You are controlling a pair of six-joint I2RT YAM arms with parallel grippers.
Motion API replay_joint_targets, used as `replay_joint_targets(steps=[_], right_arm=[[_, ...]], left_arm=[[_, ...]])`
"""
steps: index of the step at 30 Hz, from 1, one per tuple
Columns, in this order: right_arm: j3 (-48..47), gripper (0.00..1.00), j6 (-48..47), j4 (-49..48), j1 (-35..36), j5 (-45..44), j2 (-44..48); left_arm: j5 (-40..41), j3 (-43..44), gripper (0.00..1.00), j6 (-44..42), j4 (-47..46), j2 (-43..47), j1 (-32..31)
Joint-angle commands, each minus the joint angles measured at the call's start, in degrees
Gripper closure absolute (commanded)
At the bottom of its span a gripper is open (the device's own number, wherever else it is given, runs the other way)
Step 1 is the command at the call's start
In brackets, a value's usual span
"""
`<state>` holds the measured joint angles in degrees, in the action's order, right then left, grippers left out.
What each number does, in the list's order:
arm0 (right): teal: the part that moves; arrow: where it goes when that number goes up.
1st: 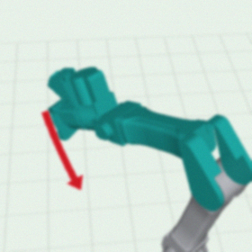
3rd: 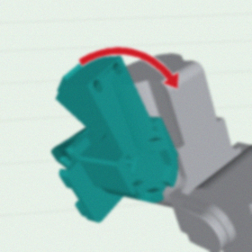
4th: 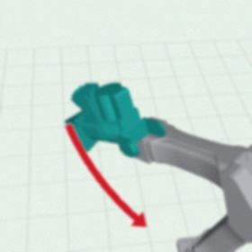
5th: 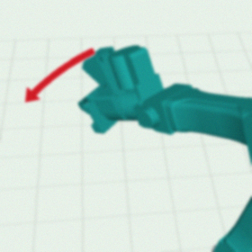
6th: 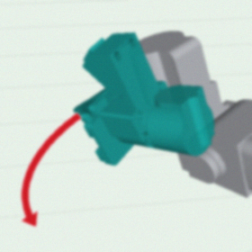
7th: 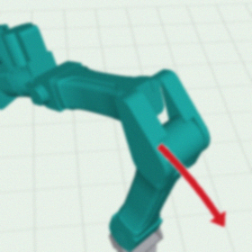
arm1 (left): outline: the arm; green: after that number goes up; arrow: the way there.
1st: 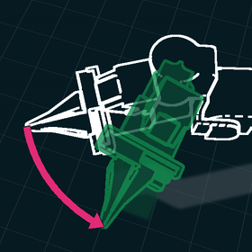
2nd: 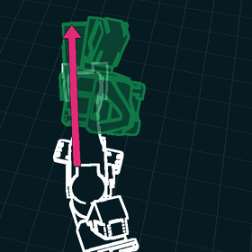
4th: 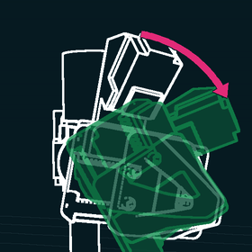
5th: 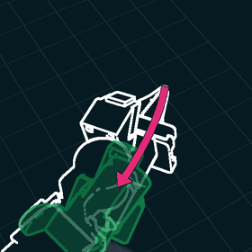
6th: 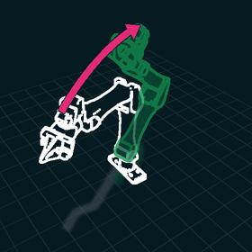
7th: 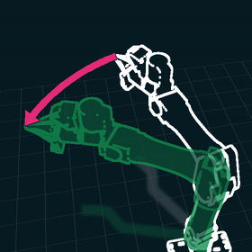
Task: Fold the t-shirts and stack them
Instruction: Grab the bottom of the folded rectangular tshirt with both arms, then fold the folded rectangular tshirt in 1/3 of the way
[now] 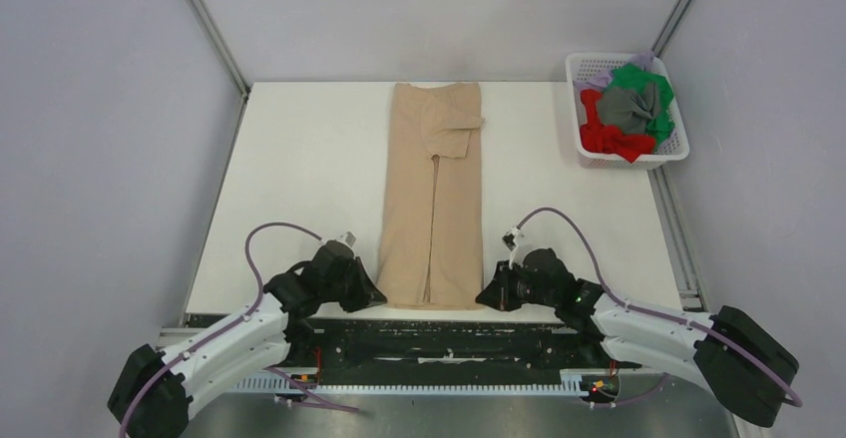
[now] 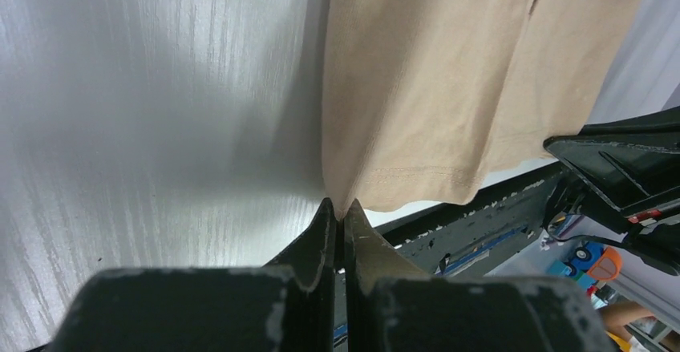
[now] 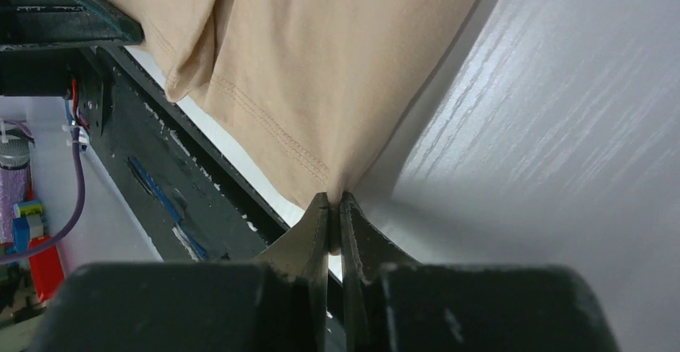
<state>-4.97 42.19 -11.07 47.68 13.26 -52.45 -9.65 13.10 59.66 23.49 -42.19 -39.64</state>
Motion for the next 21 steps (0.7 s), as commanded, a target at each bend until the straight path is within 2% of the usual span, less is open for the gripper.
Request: replay_joint_targets(steps=[1, 6, 9, 16, 21], right_arm=[[0.0, 0.94, -1.2, 0.0, 1.4, 0.9, 1.7], [-4.0, 0.95, -3.7, 1.7, 1.3, -1.3, 2.2], [-6.8, 0.99, -5.3, 2.6, 1.3, -4.1, 2.5], [-13.7, 0.99, -7.9, 3.1, 0.1, -9.4, -0.3], [-19.2, 0.99, -9.5, 2.7, -3.9, -12.0, -5.3]], left_arm=[[-2.2, 1.9, 0.98, 0.1, 3.3, 2.3, -0.2], [-2.4, 6.1, 0.98, -1.4, 2.7, 1.6, -0.2], [-0.8, 9.6, 0.98, -3.0, 2.2, -0.7, -0.2], [1.8, 19.4, 0.98, -7.4, -1.9, -13.3, -0.1], [8.3, 29.4, 0.98, -11.7, -0.3, -23.3, 1.3]])
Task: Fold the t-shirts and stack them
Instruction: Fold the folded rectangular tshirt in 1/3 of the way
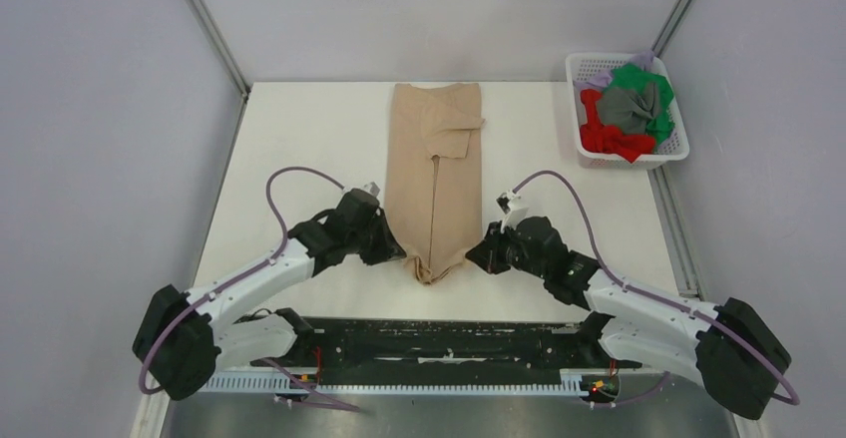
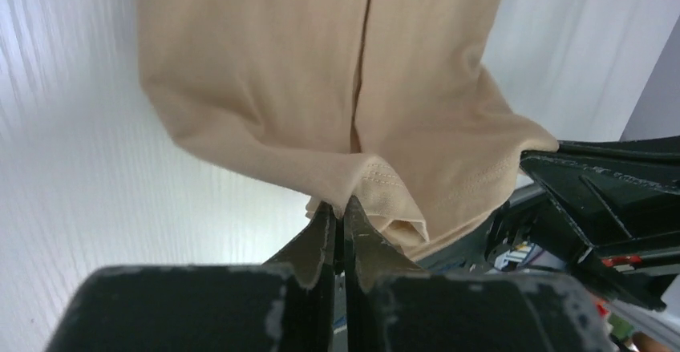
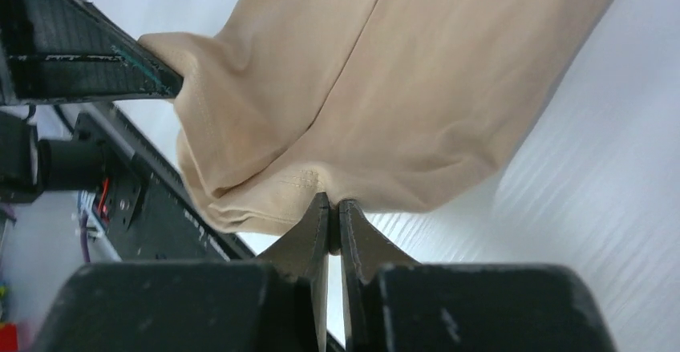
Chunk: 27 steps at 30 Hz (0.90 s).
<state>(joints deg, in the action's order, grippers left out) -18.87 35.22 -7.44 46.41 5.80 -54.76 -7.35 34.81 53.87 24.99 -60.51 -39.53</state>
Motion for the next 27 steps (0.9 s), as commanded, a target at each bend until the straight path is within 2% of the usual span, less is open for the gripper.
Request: replay_joint_targets(steps=[1, 9, 19, 27], right_arm=[[-6.2, 0.99, -3.0, -1.4, -3.5, -4.8, -3.8], [-13.0, 1.0, -4.9, -7.3, -12.3, -4.6, -13.7], [-23.6, 1.0, -7.1, -12.0, -18.9, -0.1, -28.5], [-30.8, 1.0, -7.2, -15.6, -22.4, 3.7, -38.3]], left_arm=[[6.7, 9.2, 0.98, -6.8, -1.8, -7.0, 1.9], [7.1, 21.4, 0.98, -11.7, -3.0, -19.9, 8.4], [7.1, 36.1, 0.98, -17.8, -3.2, -34.7, 14.0], [6.8, 43.8, 0.98, -21.6, -5.0, -44.1, 16.8]])
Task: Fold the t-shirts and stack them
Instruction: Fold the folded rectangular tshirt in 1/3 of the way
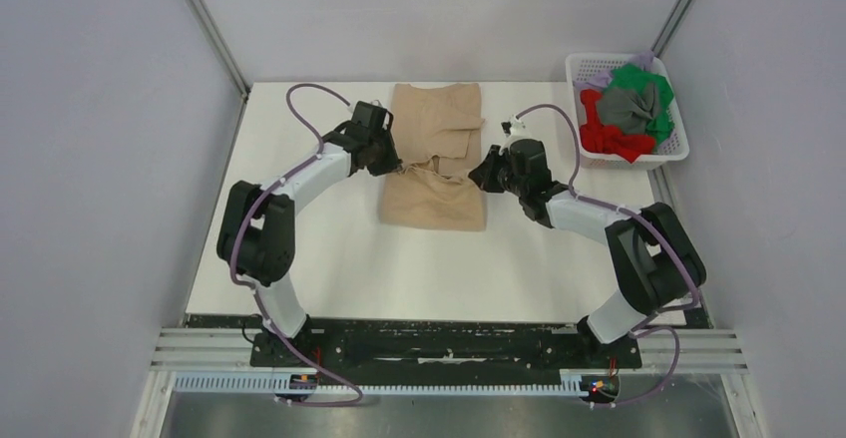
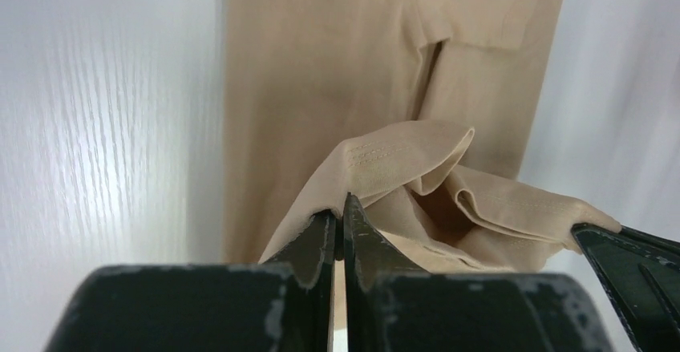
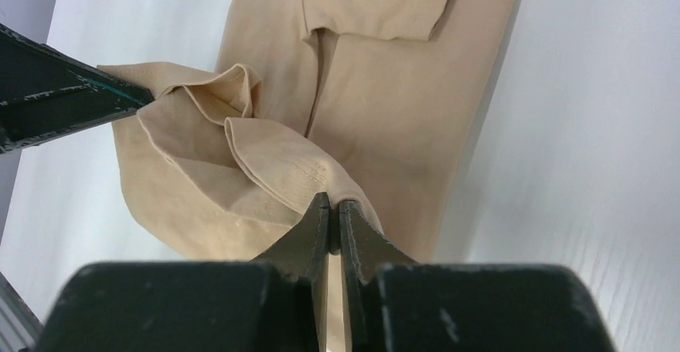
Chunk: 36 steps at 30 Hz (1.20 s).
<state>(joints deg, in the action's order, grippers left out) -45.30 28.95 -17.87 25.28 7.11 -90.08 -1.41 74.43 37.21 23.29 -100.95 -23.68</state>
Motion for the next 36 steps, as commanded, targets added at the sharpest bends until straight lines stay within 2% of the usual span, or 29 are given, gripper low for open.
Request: replay_joint_targets(steps=[1, 7, 15, 19, 21, 24, 25, 26, 28, 29, 36], right_arm=[[-5.2, 0.99, -0.7, -5.5, -1.7, 2.7, -4.3], [-10.1, 0.99, -0.2, -6.2, -3.5, 4.0, -10.4], [-11.9, 0.97, 1.0, -8.8, -5.7, 5.3, -14.6], [-13.8, 0.94, 1.4, -9.0, -6.5, 6.5, -17.1], [-14.5, 0.86, 1.8, -9.0, -6.7, 6.6, -18.1], [-16.1, 0.6, 1.8, -9.3, -7.2, 6.7, -18.8], [-16.8, 0.57, 1.9, -8.8, -7.5, 6.7, -18.9], [-17.7, 0.5, 1.9, -8.2, -7.6, 6.5, -18.8], [-18.5, 0.22, 1.4, -7.0, -7.8, 5.2, -17.6], [-18.3, 0.04, 0.9, -6.4, -7.8, 4.5, -16.8], [-9.4, 0.02, -0.9, -4.4, -7.6, 4.7, -7.4]], left_arm=[[0.8, 5.2, 0.98, -5.2, -3.8, -4.7, 1.1], [-0.2, 11.1, 0.98, -7.5, -4.1, -10.6, 1.8], [-0.6, 16.2, 0.97, -8.0, -3.4, -16.0, 2.9], [-0.8, 17.8, 0.89, -8.1, -3.4, -17.7, 3.4], [-1.3, 18.6, 0.76, -8.2, -3.4, -18.3, 3.6], [-2.9, 21.2, 0.48, -8.2, -3.6, -19.0, 4.1], [-3.7, 22.1, 0.43, -8.4, -3.7, -18.8, 4.2], [-4.4, 22.7, 0.35, -8.6, -3.8, -18.5, 4.2], [-5.2, 23.3, 0.1, -9.0, -3.8, -16.9, 4.2], [-5.3, 23.0, 0.01, -9.1, -3.9, -16.0, 4.2], [-6.9, 13.5, 0.0, -8.3, -3.8, -5.5, 4.2]])
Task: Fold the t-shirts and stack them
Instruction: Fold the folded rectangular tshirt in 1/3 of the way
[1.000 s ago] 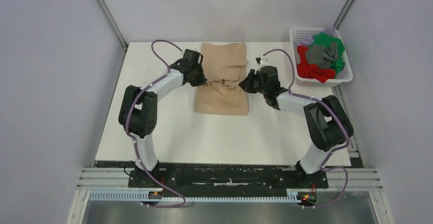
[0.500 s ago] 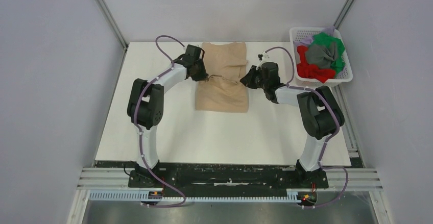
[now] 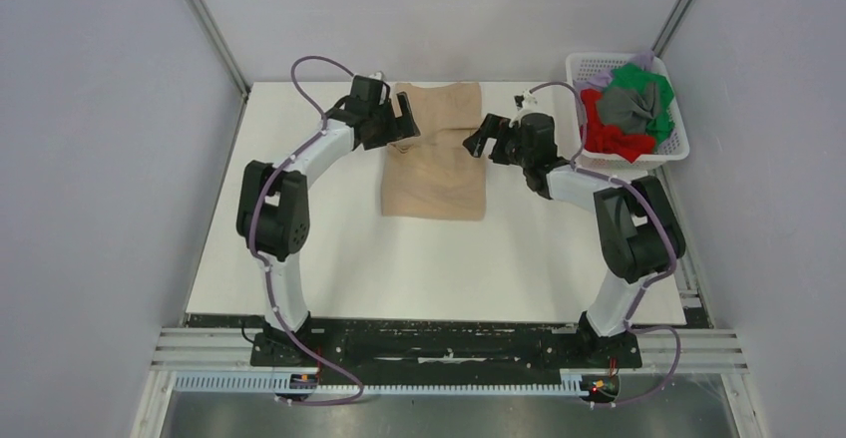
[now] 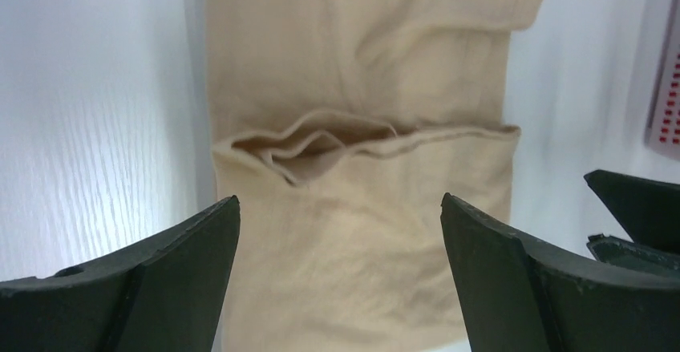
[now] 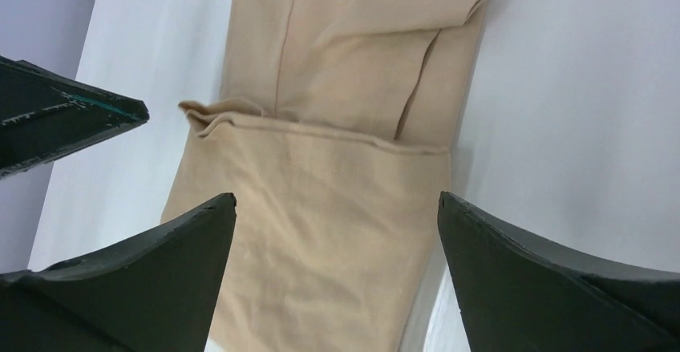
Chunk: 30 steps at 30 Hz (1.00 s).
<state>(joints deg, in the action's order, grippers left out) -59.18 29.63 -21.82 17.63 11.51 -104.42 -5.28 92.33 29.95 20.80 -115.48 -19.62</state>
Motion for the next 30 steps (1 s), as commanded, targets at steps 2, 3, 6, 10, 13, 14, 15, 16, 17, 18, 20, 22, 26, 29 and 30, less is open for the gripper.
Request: replay_joint_targets(steps=[2, 3, 6, 10, 13, 14, 15, 16, 17, 18, 20, 22, 26, 29, 30], right_arm=[[8.0, 0.02, -2.3, -1.4, 0.9, 2.1, 9.7], [9.4, 0.02, -2.9, -2.1, 1.5, 3.2, 10.8], [10.1, 0.02, -3.5, -2.6, 2.6, 6.4, 11.5], [8.7, 0.02, -3.4, -4.0, 3.3, 7.4, 9.3], [4.5, 0.02, -3.8, -4.1, 3.3, 9.2, 4.6], [2.7, 0.02, -3.9, -3.6, 3.3, 9.8, 2.5], [0.6, 0.02, -4.3, -2.9, 3.3, 10.0, 0.6], [-1.5, 0.02, -4.8, -2.3, 3.4, 10.0, -1.5], [-3.0, 0.02, -5.0, -1.8, 3.4, 9.5, -3.3], [-5.0, 0.02, -5.4, -1.3, 3.4, 8.8, -5.2], [-8.4, 0.02, -6.8, -0.4, 3.4, 7.4, -8.6], [-12.1, 0.02, -8.4, 1.4, 3.4, 6.4, -11.5], [-18.6, 0.02, -10.1, 5.5, 2.8, 5.4, -16.4], [-21.0, 0.02, -10.5, 7.8, 2.4, 6.2, -16.7], [-21.2, 0.02, -11.0, 8.2, 2.4, 5.9, -16.0]], left_arm=[[-5.8, -8.5, 0.0, -0.1, -3.6, 12.0, 0.0], [-8.0, -10.9, 0.0, 0.4, -5.4, 13.2, -0.1], [-11.5, -14.6, 0.0, 1.7, -8.6, 14.4, -0.2], [-14.8, -13.2, 0.0, 2.8, -9.0, 10.2, -0.2], [-16.4, -9.0, 0.0, 3.5, -8.5, 4.9, -0.2], [-16.4, -7.0, 0.0, 3.5, -8.1, 2.9, -0.1], [-16.2, -5.2, 0.0, 3.6, -7.6, 1.4, 0.0], [-16.2, -2.8, 0.0, 3.4, -7.3, -0.9, 0.1], [-16.1, -0.5, 0.0, 3.2, -6.0, -3.1, 0.3], [-15.6, 2.8, 0.0, 2.8, -4.6, -5.0, 0.4], [-13.6, 8.3, 0.0, 1.8, -1.2, -9.1, 0.6], [-11.3, 12.8, 0.0, 1.1, 1.2, -12.8, 0.9], [-11.6, 20.2, 0.0, 0.9, 6.6, -18.8, 1.9], [-11.6, 21.1, 0.0, -0.1, 8.6, -18.4, 2.2], [-11.7, 21.0, 0.0, -0.7, 8.6, -17.4, 2.2]])
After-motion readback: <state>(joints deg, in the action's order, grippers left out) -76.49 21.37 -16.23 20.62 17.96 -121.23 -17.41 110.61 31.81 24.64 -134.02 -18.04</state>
